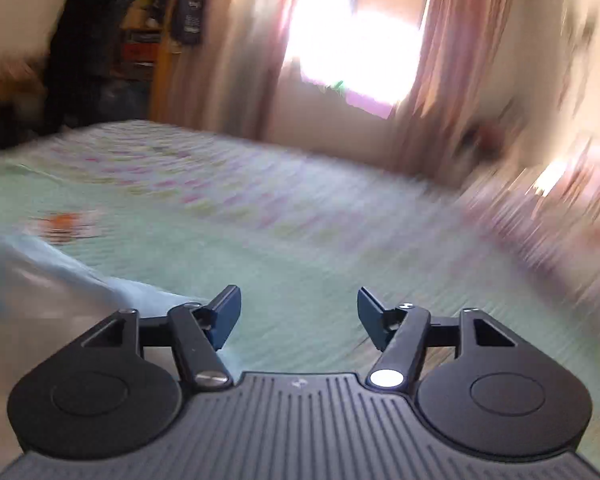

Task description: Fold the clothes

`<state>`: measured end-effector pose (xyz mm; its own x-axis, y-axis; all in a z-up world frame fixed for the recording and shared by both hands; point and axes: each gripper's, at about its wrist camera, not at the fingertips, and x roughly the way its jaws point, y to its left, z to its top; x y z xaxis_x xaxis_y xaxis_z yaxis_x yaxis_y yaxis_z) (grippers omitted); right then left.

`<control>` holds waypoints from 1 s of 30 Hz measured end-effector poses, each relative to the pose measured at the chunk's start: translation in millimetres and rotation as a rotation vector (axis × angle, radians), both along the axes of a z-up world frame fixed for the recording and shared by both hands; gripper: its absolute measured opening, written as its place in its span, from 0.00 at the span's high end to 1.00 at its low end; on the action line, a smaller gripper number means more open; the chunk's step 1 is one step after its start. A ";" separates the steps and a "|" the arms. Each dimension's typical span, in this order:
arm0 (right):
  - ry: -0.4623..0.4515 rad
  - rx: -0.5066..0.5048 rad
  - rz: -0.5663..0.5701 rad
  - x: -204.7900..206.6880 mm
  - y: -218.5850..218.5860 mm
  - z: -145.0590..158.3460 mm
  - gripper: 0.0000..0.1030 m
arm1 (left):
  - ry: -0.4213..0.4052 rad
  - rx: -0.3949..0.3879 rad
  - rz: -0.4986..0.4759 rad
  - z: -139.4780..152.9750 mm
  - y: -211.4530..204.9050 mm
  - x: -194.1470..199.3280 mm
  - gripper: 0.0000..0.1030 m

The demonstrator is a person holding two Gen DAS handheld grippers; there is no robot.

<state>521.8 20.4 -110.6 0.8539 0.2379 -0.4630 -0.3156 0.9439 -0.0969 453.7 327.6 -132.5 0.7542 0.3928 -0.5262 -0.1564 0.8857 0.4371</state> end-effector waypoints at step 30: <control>0.208 0.033 0.153 -430.1 -7.8 -109.0 0.35 | 0.014 0.001 -0.315 -99.2 -108.8 -391.2 0.17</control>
<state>91.6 12.6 -219.5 0.6939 0.3752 -0.6146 -0.4652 0.8851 0.0152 62.4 218.8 -231.8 0.8319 0.1415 -0.5366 0.1316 0.8891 0.4385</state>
